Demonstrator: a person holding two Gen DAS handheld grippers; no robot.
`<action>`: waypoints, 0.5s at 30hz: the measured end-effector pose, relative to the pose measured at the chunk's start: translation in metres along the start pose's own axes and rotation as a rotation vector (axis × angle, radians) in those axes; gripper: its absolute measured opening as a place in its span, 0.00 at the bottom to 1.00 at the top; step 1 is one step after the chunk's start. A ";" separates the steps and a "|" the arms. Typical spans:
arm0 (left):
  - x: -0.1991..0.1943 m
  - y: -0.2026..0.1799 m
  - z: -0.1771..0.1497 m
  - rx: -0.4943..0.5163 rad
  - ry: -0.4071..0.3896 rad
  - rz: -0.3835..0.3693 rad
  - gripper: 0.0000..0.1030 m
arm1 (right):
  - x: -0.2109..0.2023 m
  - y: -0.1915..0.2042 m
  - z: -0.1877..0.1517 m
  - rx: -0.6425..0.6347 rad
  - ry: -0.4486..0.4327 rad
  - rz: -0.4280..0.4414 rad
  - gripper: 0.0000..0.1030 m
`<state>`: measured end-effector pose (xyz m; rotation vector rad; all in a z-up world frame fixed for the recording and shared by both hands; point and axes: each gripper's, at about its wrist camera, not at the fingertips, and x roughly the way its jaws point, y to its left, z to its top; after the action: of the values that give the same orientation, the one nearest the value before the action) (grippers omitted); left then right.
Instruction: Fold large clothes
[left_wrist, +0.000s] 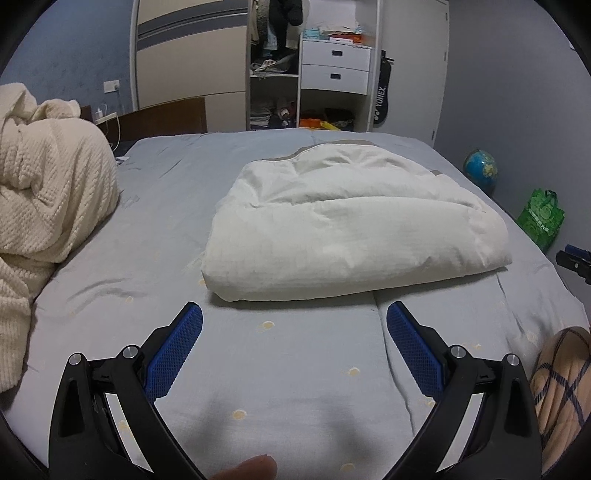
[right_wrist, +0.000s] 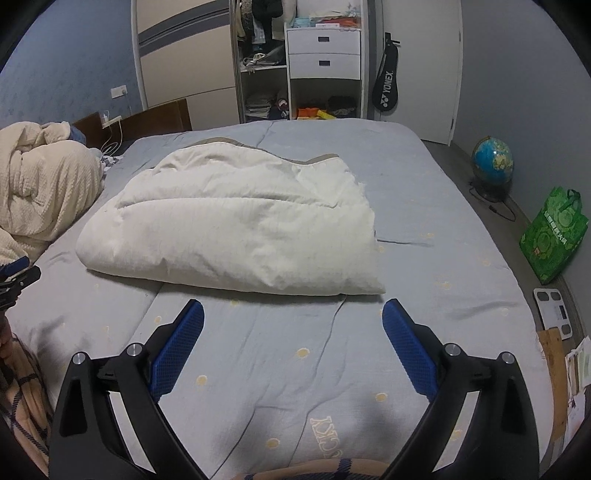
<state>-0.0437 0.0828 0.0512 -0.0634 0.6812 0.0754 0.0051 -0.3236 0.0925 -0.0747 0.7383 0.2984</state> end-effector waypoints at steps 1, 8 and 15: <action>0.001 0.000 0.000 -0.002 0.002 0.000 0.94 | 0.001 -0.001 0.000 0.004 0.001 0.003 0.90; 0.004 -0.007 -0.001 0.026 0.006 -0.007 0.94 | 0.003 0.000 -0.001 0.010 0.009 0.007 0.90; 0.002 -0.016 -0.002 0.079 -0.010 -0.019 0.94 | 0.005 -0.002 -0.001 0.016 0.006 0.009 0.90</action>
<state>-0.0419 0.0665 0.0492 0.0068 0.6733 0.0303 0.0085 -0.3241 0.0889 -0.0575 0.7472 0.3014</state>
